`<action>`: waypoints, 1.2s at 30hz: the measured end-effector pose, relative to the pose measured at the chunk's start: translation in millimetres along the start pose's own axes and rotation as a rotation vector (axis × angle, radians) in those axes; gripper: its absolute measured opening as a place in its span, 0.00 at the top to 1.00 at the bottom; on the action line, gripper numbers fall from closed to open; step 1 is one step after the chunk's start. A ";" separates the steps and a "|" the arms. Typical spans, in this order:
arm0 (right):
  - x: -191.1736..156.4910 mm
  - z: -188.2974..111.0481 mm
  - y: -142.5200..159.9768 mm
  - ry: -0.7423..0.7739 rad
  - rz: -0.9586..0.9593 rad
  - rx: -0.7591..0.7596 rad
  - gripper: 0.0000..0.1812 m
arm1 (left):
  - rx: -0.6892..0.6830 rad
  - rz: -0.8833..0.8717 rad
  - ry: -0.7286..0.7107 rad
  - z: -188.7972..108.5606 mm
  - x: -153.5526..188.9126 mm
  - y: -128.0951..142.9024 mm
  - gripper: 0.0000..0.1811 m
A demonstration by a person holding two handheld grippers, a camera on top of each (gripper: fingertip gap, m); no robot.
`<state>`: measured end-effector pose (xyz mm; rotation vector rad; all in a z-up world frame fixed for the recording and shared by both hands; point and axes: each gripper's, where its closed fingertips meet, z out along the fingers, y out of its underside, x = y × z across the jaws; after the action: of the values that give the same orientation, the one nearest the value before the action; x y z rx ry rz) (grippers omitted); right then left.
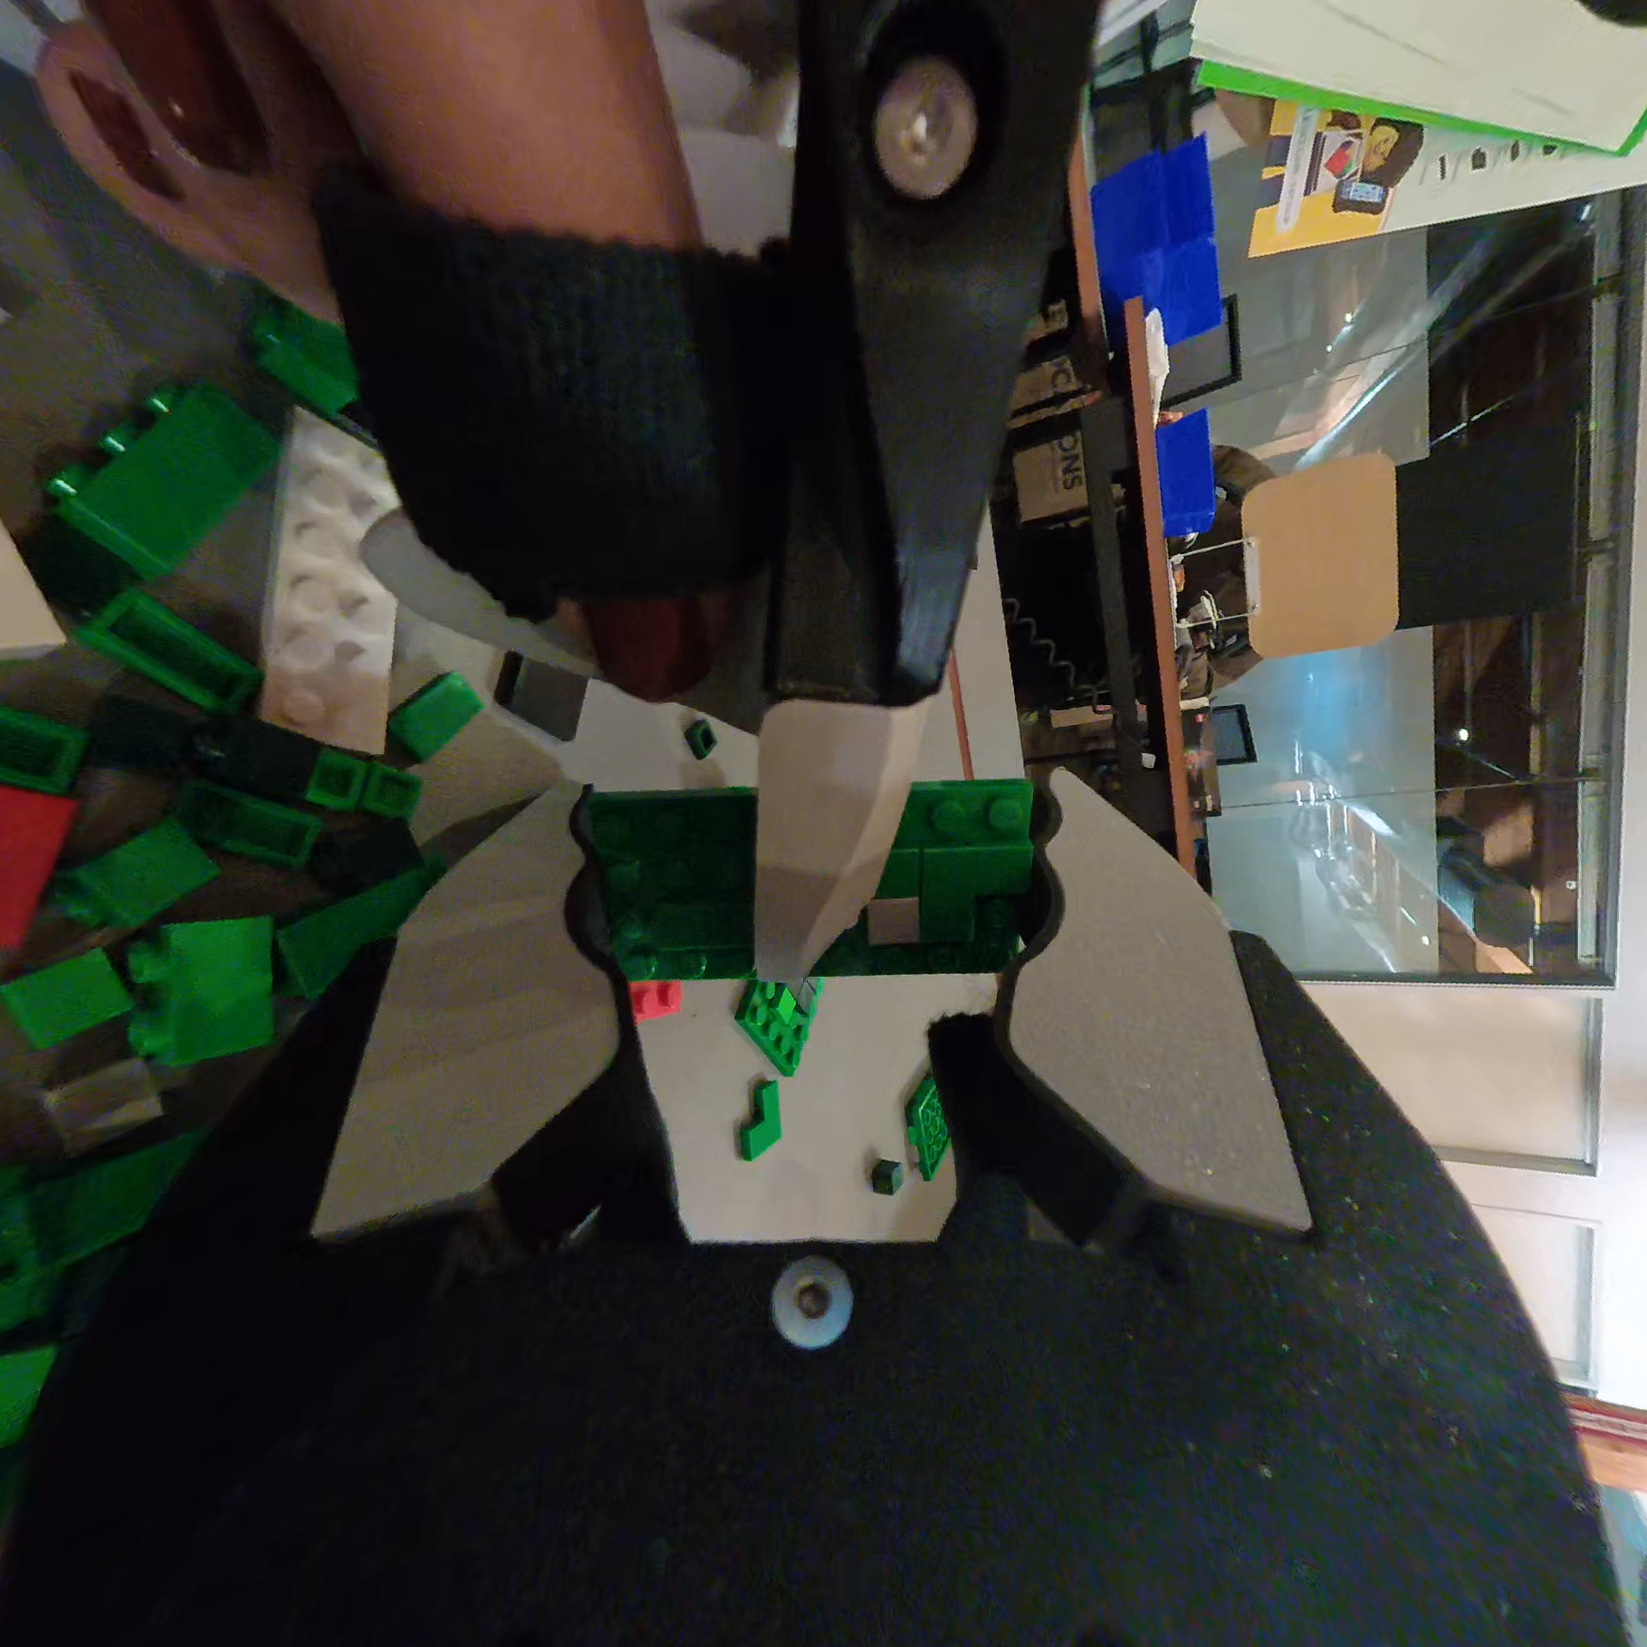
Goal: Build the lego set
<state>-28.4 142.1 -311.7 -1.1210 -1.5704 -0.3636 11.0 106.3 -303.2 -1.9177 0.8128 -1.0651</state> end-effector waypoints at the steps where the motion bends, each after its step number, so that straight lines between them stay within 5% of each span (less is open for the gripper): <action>1: 0.2 0.3 -0.3 0.002 0.002 0.003 0.50 | 0.001 -0.004 0.003 -0.2 -0.3 -0.1 0.97; 31: 17.2 8.9 -4.8 0.247 -0.247 -0.038 0.50 | 0.111 -0.335 0.187 -7.6 -6.8 -6.4 0.94; 36: 8.4 7.7 -4.5 0.123 -0.124 0.015 0.50 | 0.095 -0.282 0.168 -5.3 -4.9 -4.4 0.95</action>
<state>-36.0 149.4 -305.3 -0.9740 -1.5341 -0.4937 4.8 110.7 -299.5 -1.9183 0.5800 -1.4249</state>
